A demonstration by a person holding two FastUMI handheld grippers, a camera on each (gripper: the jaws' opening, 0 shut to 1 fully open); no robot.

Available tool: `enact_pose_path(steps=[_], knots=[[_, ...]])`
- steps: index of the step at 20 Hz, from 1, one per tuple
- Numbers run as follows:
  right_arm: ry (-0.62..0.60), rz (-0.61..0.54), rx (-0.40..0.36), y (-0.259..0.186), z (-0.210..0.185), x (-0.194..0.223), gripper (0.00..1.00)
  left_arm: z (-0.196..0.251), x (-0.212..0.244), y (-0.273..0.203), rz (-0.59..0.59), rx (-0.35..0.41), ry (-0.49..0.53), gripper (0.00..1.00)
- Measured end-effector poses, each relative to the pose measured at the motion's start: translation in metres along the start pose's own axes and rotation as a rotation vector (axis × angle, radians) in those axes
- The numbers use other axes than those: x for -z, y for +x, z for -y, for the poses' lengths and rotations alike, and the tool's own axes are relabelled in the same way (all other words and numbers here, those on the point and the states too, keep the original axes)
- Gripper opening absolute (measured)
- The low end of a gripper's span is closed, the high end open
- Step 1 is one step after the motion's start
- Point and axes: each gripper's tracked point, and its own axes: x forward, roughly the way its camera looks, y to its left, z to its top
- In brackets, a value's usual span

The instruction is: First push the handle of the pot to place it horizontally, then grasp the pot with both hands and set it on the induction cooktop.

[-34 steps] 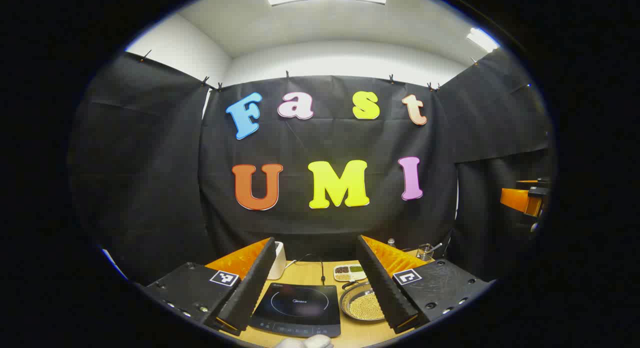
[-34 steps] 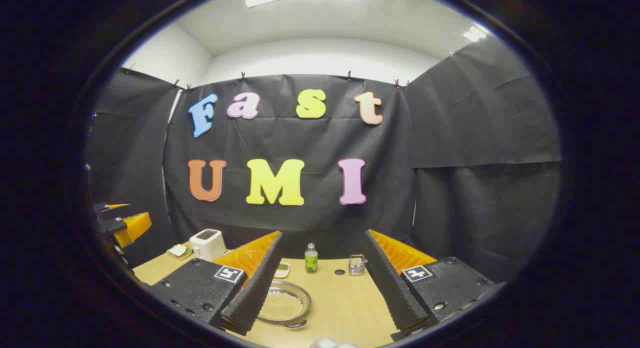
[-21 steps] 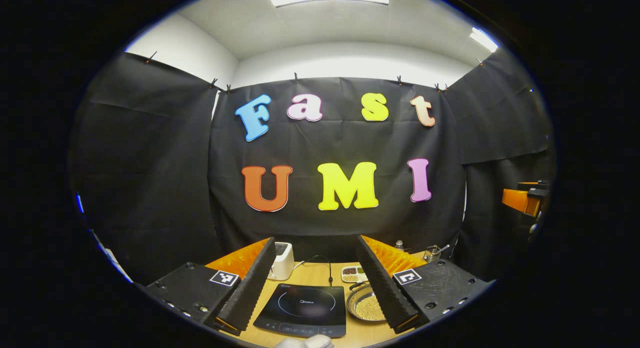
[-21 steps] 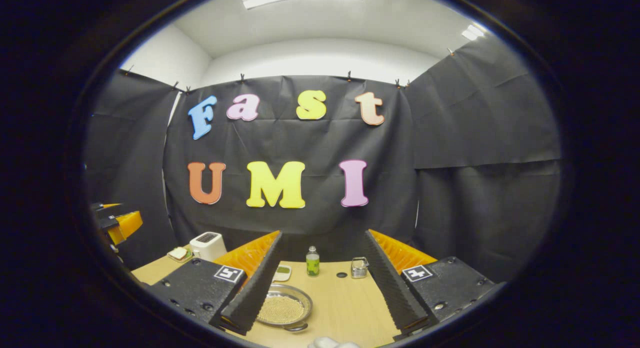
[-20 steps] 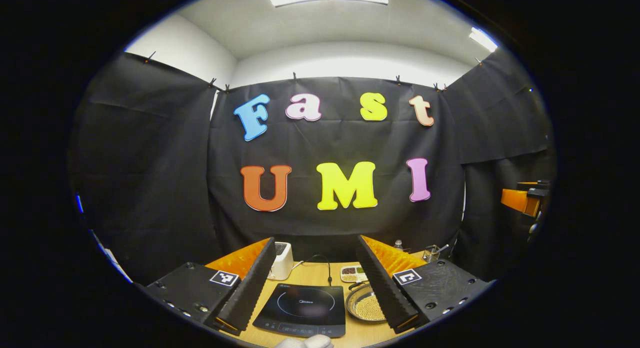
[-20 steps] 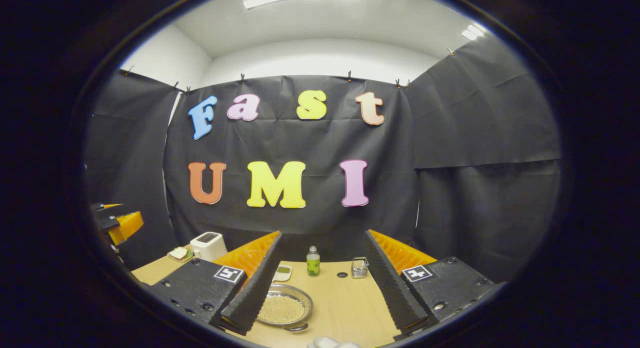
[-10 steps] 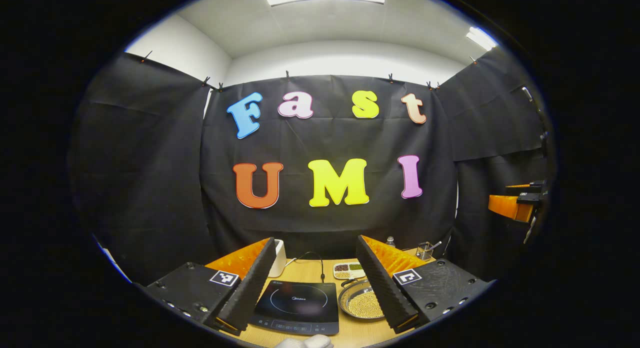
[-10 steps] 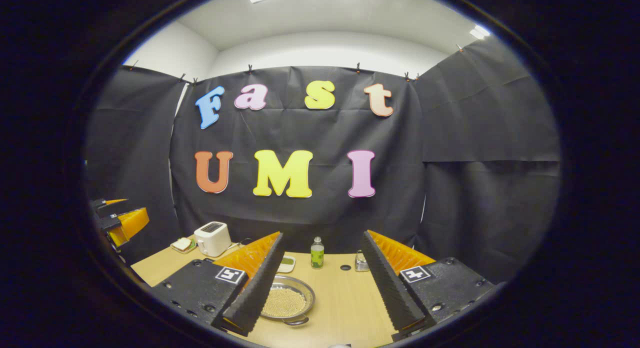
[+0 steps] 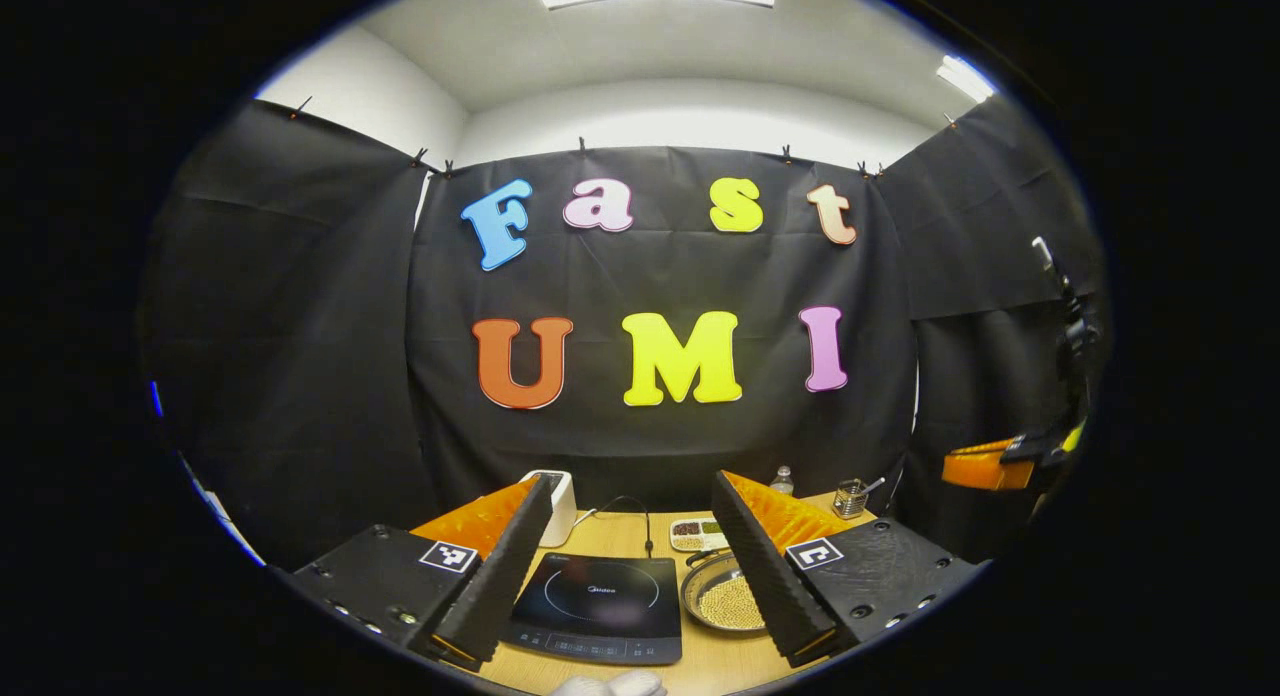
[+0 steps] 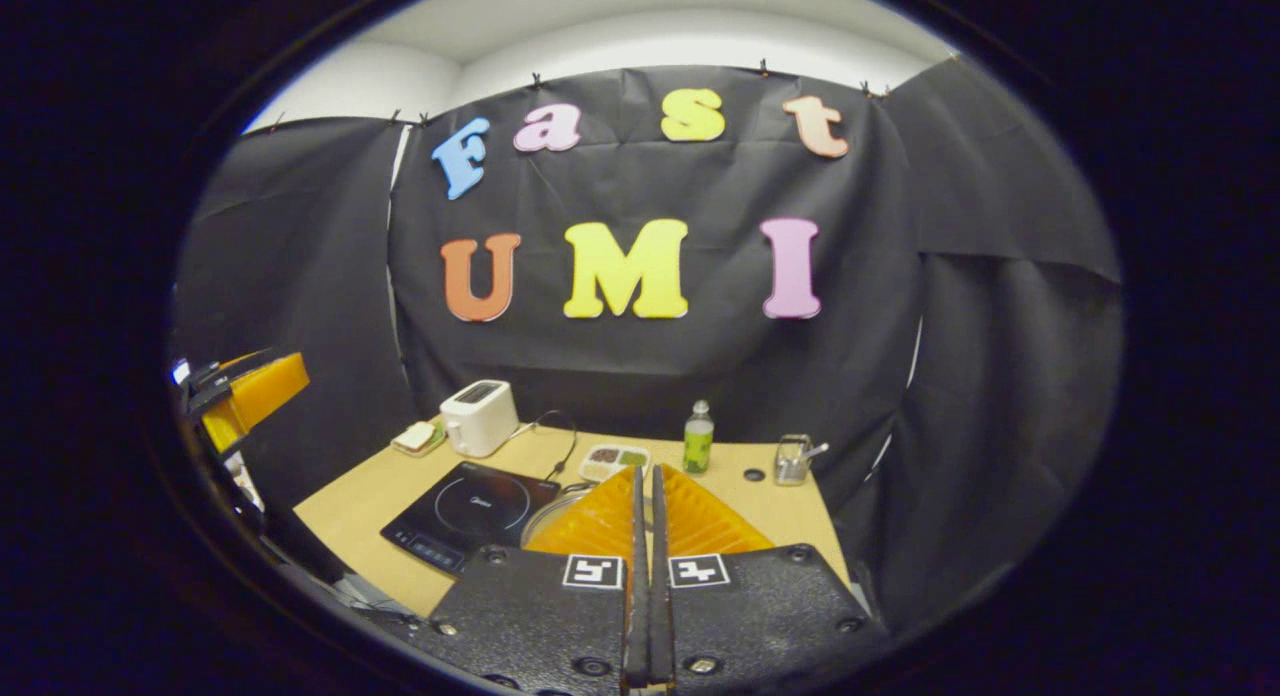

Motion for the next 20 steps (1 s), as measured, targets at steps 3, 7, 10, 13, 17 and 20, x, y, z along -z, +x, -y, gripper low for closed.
enact_pose_path(steps=[3,7,10,13,17,20], knots=[[-0.014,-0.116,-0.020,0.025,-0.006,0.053,0.04,-0.003,0.010,-0.004,-0.022,-0.007,-0.003,0.96],[-0.040,-0.268,-0.054,0.050,-0.019,0.131,0.04,-0.006,0.017,-0.005,-0.041,-0.011,-0.006,0.96],[-0.058,-0.385,-0.060,0.067,-0.021,0.187,0.04,-0.006,0.020,-0.004,-0.052,-0.019,-0.012,0.96],[-0.071,-0.484,-0.073,0.079,-0.027,0.230,0.04,-0.007,0.022,-0.005,-0.061,-0.027,-0.012,0.96],[-0.082,-0.556,-0.109,0.093,-0.034,0.261,0.04,-0.005,0.024,-0.006,-0.065,-0.032,-0.014,0.96],[-0.088,-0.575,-0.130,0.106,-0.042,0.271,0.00,-0.009,0.026,-0.005,-0.076,-0.047,-0.016,0.96]])
